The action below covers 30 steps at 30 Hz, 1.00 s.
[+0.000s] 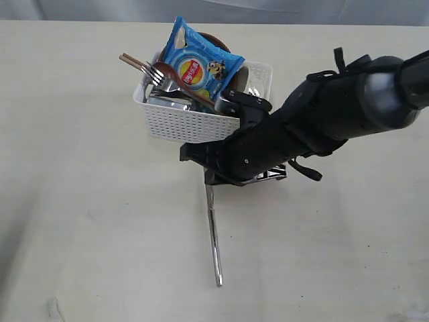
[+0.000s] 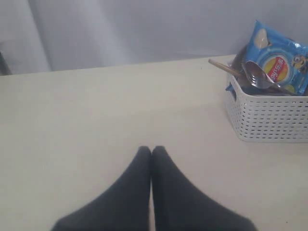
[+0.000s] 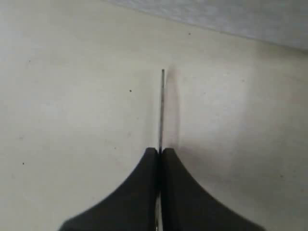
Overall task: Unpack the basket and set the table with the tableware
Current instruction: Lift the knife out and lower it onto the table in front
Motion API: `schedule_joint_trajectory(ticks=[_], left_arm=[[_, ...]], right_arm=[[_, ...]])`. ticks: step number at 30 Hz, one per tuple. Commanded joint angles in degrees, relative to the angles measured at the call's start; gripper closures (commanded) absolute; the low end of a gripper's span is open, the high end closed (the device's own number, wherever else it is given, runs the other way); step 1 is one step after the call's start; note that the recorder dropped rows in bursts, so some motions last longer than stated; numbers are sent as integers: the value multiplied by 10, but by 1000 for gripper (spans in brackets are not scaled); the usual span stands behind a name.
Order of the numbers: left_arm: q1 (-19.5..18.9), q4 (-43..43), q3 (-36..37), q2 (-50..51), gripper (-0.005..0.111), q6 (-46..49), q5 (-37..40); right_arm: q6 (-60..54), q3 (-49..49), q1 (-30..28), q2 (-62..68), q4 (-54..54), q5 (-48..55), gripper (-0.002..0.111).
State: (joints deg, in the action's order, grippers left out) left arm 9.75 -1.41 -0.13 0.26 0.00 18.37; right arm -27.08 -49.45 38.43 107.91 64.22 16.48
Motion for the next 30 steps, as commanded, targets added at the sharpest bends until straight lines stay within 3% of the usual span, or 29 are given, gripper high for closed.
schedule_joint_trajectory(ticks=[1,26,28,30], left_arm=[[2,2,1,-3,107,0,0],[2,2,1,-3,107,0,0],[2,2,1,-3,107,0,0],[2,2,1,-3,107,0,0]], right_arm=[[0,2,-1,2,68,-21,109],[8,2,-1,2,75,1,108],[8,2,-1,2,75,1,104],[8,2,-1,2,75,1,92]])
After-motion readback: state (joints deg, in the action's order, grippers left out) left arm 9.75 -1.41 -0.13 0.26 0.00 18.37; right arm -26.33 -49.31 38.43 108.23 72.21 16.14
